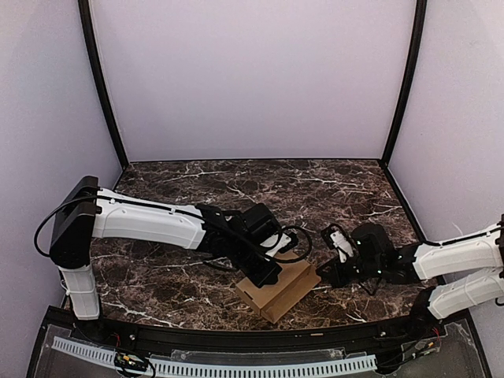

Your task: Fold the paper box

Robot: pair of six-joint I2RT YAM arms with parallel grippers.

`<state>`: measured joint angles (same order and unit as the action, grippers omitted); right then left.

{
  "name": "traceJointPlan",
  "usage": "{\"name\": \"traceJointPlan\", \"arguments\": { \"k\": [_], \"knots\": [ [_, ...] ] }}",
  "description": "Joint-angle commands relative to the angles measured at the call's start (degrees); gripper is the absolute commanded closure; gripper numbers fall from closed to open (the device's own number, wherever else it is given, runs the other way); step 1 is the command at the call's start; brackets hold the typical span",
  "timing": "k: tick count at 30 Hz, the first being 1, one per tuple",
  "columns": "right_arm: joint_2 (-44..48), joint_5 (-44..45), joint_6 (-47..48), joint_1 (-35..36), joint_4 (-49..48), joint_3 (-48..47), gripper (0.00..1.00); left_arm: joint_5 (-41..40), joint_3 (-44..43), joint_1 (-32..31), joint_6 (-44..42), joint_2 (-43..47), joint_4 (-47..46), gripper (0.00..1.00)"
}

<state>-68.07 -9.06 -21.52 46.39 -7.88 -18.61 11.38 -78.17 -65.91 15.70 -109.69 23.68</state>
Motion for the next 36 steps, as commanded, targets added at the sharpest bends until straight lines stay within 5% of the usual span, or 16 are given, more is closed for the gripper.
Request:
{"name": "traceJointPlan", "arguments": {
  "k": [1, 36],
  "knots": [
    [2.1, 3.35, 1.38, 3.15, -4.54, 3.11, 1.0, -0.19, -0.11, -0.27, 0.18, 0.46, 1.28, 0.99],
    [-6.14, 17.25, 1.72, 14.11, -16.72, 7.45, 1.0, -1.25, 4.88, 0.11, 0.78, 0.97, -0.33, 0.99]
  ]
}}
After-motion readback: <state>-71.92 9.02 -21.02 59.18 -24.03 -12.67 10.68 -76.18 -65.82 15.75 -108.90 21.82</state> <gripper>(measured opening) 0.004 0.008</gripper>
